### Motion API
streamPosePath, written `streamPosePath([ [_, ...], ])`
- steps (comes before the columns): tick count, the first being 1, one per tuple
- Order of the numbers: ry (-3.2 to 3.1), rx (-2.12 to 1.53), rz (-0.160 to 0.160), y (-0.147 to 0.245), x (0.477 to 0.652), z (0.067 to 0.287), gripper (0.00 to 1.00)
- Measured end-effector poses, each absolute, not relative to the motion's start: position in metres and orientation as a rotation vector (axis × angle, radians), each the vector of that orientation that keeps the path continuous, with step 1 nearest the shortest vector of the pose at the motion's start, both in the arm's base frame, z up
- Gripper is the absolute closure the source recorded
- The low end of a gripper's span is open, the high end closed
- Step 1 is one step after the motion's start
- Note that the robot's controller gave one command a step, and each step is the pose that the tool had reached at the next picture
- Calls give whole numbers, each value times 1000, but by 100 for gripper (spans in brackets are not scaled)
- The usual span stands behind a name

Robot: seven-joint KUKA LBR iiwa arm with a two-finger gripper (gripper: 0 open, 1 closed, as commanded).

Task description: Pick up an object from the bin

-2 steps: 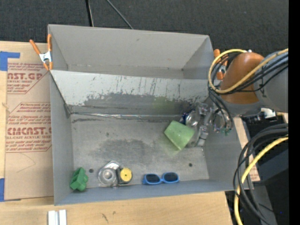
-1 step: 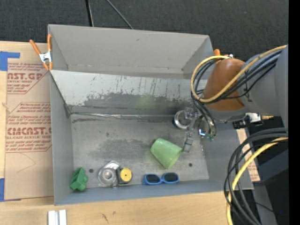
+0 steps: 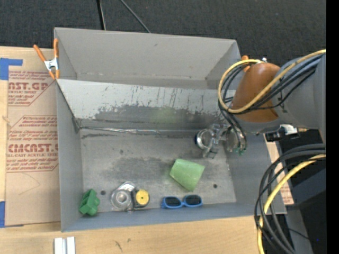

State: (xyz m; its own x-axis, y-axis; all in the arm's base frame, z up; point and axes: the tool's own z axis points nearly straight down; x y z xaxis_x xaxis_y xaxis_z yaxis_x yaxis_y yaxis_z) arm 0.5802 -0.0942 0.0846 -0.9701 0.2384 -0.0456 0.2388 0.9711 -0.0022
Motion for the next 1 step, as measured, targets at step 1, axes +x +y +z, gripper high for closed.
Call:
streamPosePath([
  [1, 3106, 383, 2, -75, 588, 214, 100],
])
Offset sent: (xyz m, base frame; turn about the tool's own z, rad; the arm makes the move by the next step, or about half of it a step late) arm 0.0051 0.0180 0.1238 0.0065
